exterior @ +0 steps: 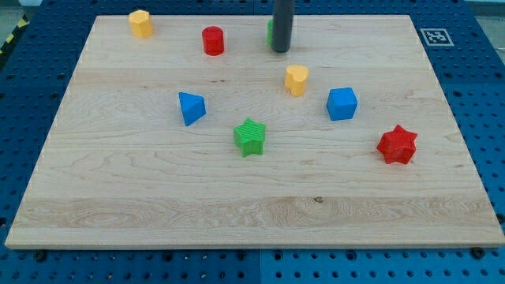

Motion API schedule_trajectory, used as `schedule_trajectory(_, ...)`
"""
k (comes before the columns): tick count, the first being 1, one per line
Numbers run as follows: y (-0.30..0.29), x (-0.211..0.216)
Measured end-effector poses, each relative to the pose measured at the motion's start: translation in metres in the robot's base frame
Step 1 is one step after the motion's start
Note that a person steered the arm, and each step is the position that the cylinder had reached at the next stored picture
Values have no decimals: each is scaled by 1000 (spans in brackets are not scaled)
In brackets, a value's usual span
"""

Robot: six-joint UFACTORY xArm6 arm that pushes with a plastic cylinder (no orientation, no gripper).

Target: Move green circle at center top

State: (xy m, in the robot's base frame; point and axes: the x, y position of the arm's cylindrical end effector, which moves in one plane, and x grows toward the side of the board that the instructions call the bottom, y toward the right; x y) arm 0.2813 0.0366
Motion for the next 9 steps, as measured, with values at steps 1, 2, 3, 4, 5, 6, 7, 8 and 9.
schedule_trajectory(1,1,5)
schedule_trajectory(2,41,16)
schedule_trajectory(3,61,-6)
schedule_trajectory(4,61,-33)
schedule_trajectory(5,61,-33)
schedule_trajectory(6,61,-33)
schedule_trajectory(7,57,-28)
schedule_trajectory(8,43,-23)
schedule_trajectory(9,43,-23)
